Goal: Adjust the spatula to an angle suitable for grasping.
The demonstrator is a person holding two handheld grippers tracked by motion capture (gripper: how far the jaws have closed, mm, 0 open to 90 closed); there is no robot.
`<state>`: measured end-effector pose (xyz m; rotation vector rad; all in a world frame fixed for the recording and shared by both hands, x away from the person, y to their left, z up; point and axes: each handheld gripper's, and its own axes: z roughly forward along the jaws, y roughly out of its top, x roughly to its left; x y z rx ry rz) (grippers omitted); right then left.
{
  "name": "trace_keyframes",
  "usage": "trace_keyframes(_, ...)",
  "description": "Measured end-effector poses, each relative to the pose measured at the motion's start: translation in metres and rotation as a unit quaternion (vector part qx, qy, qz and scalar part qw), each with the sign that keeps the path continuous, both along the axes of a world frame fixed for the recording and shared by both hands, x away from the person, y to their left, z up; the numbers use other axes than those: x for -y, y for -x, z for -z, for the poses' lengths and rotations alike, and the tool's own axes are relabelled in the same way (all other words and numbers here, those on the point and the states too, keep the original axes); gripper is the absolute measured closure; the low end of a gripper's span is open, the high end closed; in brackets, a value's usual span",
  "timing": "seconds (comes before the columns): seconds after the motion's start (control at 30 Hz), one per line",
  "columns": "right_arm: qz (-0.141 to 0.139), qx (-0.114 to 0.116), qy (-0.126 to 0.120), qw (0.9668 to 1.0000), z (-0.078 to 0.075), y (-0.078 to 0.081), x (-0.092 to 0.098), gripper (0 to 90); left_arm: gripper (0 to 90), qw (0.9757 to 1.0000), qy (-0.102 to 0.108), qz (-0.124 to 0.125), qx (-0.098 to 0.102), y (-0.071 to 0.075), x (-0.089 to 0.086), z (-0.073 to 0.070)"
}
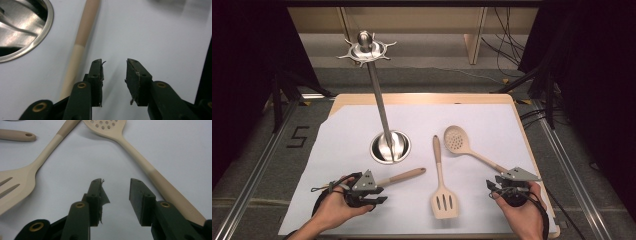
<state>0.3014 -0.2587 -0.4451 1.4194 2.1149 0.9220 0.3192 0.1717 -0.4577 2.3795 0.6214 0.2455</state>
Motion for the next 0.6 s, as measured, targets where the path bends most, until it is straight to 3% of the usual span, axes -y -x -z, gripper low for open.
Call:
trace_keyframes(0.07,-0.008,0.013,0.012,0.9998,0.000,-0.002,0.002,63.3,68.2,1.0000,-0.005,-0.003,0.001,0.000,0.002,-0.001)
trace_keyframes(0.17,-0.019,0.022,0.019,0.9994,0.002,-0.004,0.004,63.1,72.7,0.9997,-0.015,0.008,-0.017,-0.004,0.007,-0.004)
trace_keyframes(0.23,-0.019,0.021,0.019,0.9994,0.002,-0.004,0.004,63.1,73.8,0.9995,-0.019,0.010,-0.022,-0.007,0.008,-0.005)
trace_keyframes(0.27,-0.018,0.014,0.019,0.9996,0.001,-0.003,0.004,62.9,76.1,0.9986,-0.039,0.019,-0.030,-0.011,0.008,-0.007)
trace_keyframes(0.3,-0.018,0.012,0.018,0.9996,0.001,-0.003,0.003,62.9,77.2,0.9983,-0.046,0.020,-0.031,-0.013,0.009,-0.008)
trace_keyframes(0.43,-0.009,0.009,0.015,0.9998,0.001,-0.003,0.000,62.7,84.3,0.9974,-0.053,0.021,-0.044,-0.019,0.012,-0.007)
trace_keyframes(0.47,-0.022,0.015,0.024,0.9994,0.001,-0.005,0.002,62.6,85.8,0.9970,-0.060,0.020,-0.046,-0.021,0.014,-0.007)
trace_keyframes(0.57,-0.023,0.011,0.026,0.9993,0.000,-0.005,-0.001,62.4,89.0,0.9960,-0.065,0.017,-0.060,-0.023,0.018,-0.005)
trace_keyframes(0.6,-0.020,0.008,0.032,0.9993,-0.002,-0.004,-0.001,62.4,89.0,0.9942,-0.084,0.015,-0.065,-0.025,0.022,-0.003)
